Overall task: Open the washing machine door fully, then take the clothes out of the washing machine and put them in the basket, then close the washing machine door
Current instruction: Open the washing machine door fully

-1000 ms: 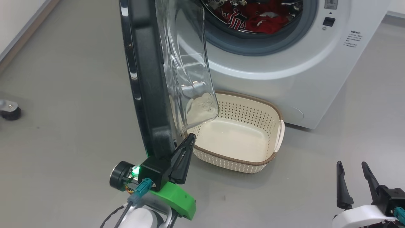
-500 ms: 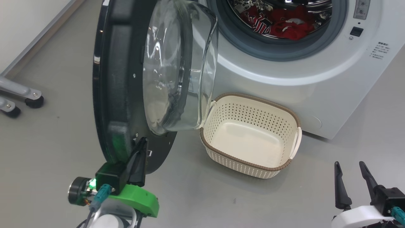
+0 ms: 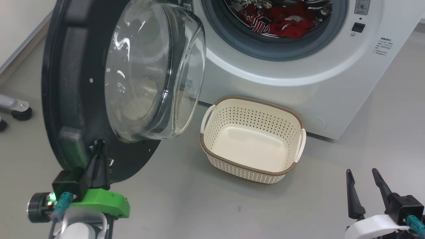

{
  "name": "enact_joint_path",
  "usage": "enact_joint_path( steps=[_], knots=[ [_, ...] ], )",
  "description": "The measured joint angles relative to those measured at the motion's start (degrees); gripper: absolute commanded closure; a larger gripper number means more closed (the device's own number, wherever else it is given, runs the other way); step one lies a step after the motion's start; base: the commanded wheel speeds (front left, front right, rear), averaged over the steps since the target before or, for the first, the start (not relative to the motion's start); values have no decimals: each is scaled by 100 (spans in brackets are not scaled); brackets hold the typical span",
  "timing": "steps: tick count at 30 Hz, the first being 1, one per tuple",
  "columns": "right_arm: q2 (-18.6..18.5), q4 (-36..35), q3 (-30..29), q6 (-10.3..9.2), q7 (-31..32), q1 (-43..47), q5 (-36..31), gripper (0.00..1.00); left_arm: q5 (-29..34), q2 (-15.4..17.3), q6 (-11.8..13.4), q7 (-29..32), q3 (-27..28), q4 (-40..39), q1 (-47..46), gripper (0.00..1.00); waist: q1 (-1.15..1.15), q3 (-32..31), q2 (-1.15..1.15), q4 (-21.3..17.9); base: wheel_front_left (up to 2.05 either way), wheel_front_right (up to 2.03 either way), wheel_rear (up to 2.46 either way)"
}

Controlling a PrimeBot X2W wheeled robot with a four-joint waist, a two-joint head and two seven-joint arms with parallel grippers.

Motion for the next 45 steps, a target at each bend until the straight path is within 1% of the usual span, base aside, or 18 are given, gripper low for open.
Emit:
enact_joint_path(
  steps=[1,2,3,8,12,25,35,45],
  knots=[
    [0,0,0,0,0,0,0,0,0,0,0,0,0,0,0,100,0,0,0,0,0,0,0],
    [-4,-1,5,0,1,-14,-7,0,0,2,0,-37,175,38,0,100,0,27,0,-49,0,0,0],
    [-4,-1,5,0,1,-14,-7,0,0,2,0,-37,175,38,0,100,0,27,0,-49,0,0,0],
    [-78,-48,54,2,51,-110,-107,0,-21,-2,0,-138,660,141,-4,100,0,116,0,-176,0,0,0],
    [-113,-87,52,3,52,-190,-108,0,-36,3,0,-188,903,218,-30,100,0,213,0,-271,0,0,0],
    [-147,-168,19,38,59,-386,-107,0,-58,181,0,-303,1386,600,-582,100,0,554,0,-472,0,0,0],
    [-156,-167,23,43,100,-533,-107,0,-221,392,0,-354,1838,1116,-954,100,0,703,0,-499,0,0,0],
    [-157,-84,38,60,100,-592,-107,0,-255,584,5,-389,2063,1600,-1206,100,0,721,0,-497,0,0,0]
  ],
)
